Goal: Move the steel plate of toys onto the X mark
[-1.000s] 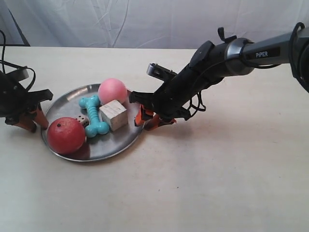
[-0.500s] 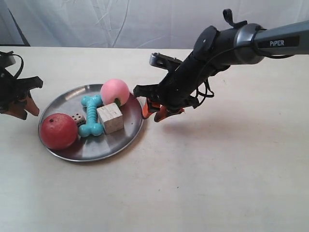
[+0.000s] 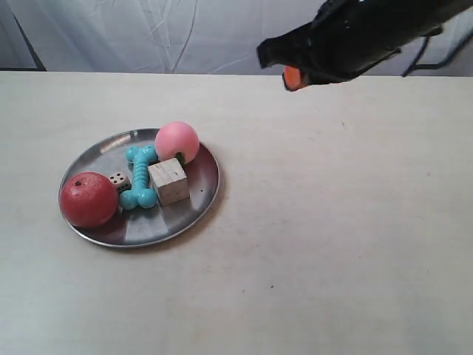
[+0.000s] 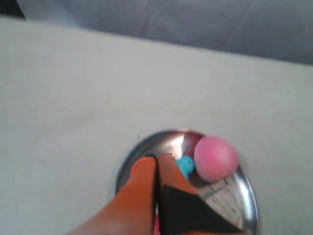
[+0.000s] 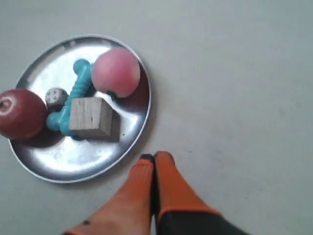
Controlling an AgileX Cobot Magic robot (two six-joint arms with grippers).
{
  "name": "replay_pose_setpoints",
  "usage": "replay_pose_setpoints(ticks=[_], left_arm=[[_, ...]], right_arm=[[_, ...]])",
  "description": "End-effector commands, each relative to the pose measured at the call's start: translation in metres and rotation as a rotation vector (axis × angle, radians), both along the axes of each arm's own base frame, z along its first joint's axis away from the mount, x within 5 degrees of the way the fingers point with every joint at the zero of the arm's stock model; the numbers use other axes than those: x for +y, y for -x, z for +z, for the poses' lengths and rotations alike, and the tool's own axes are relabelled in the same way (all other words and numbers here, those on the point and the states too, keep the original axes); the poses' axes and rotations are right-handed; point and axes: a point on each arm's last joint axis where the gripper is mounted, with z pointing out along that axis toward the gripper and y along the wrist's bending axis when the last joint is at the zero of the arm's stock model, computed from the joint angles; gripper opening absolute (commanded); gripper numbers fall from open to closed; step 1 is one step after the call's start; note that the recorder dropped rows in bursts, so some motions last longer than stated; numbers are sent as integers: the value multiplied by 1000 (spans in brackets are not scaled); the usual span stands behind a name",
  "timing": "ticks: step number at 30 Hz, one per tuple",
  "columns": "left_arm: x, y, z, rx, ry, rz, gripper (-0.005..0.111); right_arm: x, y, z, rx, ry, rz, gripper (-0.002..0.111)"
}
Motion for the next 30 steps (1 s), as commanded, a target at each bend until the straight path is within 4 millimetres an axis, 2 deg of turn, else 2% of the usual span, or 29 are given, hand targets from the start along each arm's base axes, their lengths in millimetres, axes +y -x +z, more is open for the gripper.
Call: replay_pose_setpoints(ticks=[1, 2, 3, 4, 6, 8, 11, 16, 20, 26, 30], left_arm=[[-1, 72, 28, -234, -153, 61, 0], [0, 90, 23, -265, -183, 87, 0], [0, 98, 19, -294, -198, 102, 0], [1, 113, 15, -409, -216, 152, 0], [5, 135, 4, -623, -218, 254, 0], [6, 148, -6, -706, -222, 293, 0], [5, 162, -26, -731, -227, 308, 0], [0, 173, -61, -628, -222, 269, 0], [0, 174, -73, -610, -153, 286, 0], [-2, 174, -75, -579, -105, 285, 0], [-5, 174, -77, -548, -9, 285, 0]], right_arm=[[-29, 64, 27, -267, -69, -73, 0], [-38, 85, 28, -337, -92, -90, 0], [-42, 95, 26, -366, -102, -97, 0], [-50, 113, 18, -401, -113, -108, 0], [-59, 136, 7, -444, -127, -120, 0], [-64, 151, 0, -462, -120, -116, 0], [-73, 175, -7, -505, -128, -113, 0], [-85, 208, -16, -604, -148, -113, 0], [-90, 219, -26, -666, -171, -126, 0], [-91, 218, -34, -663, -174, -134, 0], [-90, 219, -36, -639, -175, -132, 0]])
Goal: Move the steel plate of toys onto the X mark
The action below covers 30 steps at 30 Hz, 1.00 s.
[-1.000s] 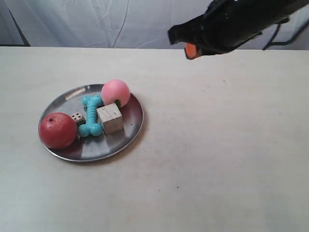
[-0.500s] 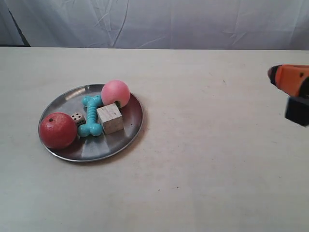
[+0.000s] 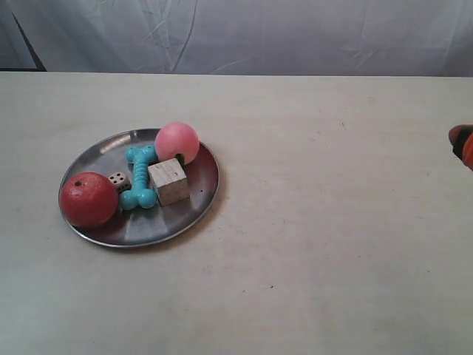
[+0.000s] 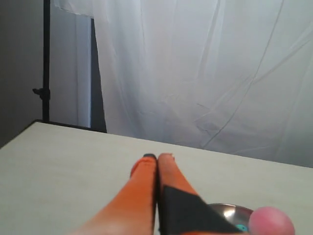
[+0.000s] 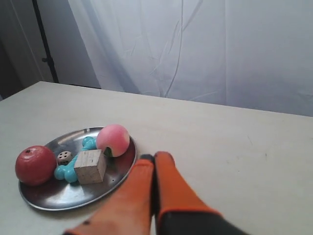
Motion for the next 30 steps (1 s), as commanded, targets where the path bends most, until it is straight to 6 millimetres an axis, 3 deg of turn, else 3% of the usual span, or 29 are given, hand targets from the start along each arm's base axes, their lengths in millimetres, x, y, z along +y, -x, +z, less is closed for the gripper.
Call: replay_pose_setpoints(ticks=[1, 6, 30], left_arm=[[-3, 1, -2, 4, 101, -21, 0], [-1, 1, 2, -36, 110, -6, 0], [-3, 1, 3, -56, 112, -25, 0]], right_arm=[[0, 1, -2, 14, -26, 2, 0], [2, 1, -1, 35, -97, 5, 0], [2, 1, -1, 32, -101, 4, 0]])
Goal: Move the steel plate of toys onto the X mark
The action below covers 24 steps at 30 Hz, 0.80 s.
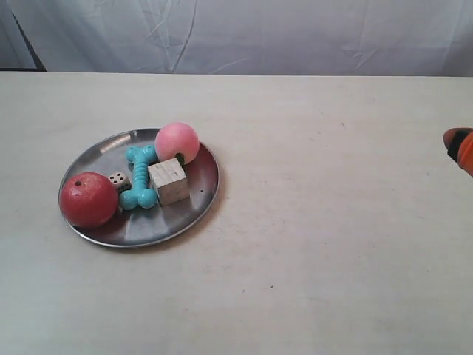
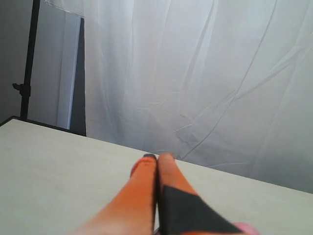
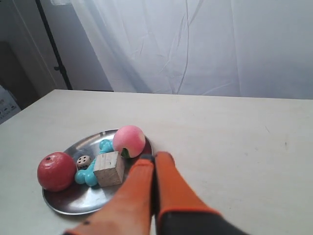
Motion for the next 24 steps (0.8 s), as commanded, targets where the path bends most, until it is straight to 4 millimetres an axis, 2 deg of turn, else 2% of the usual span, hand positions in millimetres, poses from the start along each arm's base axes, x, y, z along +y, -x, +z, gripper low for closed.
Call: replay_pose_setpoints(ticks=[1, 5, 9, 12, 15, 19, 24], left_arm=[[0, 1, 0, -12, 10, -4, 0], [0, 1, 0, -12, 10, -4, 0], [0, 1, 0, -11, 1, -3, 0], [-1, 1, 0, -7, 2, -5, 0], [-1, 1, 0, -6, 2, -5, 0], [0, 1, 0, -8, 2, -4, 0], [0, 1, 0, -8, 2, -4, 0]], right_arm=[[0, 0, -1, -11, -7, -4, 0], [-2, 3, 0, -36, -14, -8, 0], [-5, 16, 3, -68, -33, 4, 0], [-11, 22, -2, -105, 39, -31, 0], [-20, 20, -17, -117, 84, -147, 0], [-31, 16, -45, -103, 52, -318, 0], [-39, 17, -80, -156, 55, -421, 0]])
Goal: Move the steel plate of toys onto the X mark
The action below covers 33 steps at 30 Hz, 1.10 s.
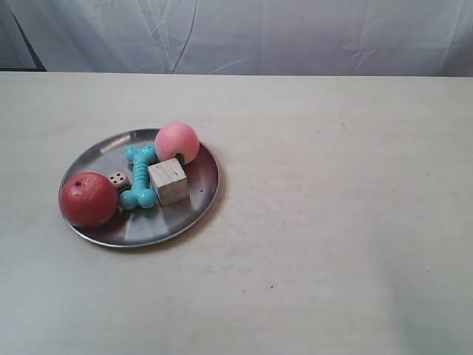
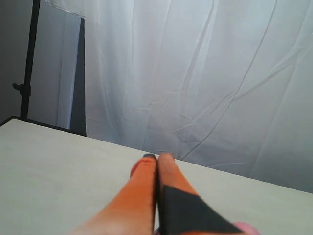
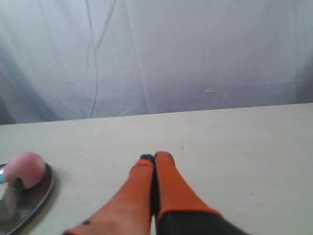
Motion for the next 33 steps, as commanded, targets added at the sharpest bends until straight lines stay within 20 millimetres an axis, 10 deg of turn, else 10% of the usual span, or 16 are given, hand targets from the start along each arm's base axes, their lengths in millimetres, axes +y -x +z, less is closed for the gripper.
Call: replay_pose_setpoints(ticks=[1, 10, 33], left_arm=[[0, 1, 0, -8, 2, -4, 0], [0, 1, 0, -8, 2, -4, 0], [2, 1, -6, 60, -193, 5, 0]], right_arm=[[-6, 2, -23, -75, 10, -74, 0], [3, 11, -50, 218, 0, 20, 0], [3, 11, -52, 236, 0, 25, 0]])
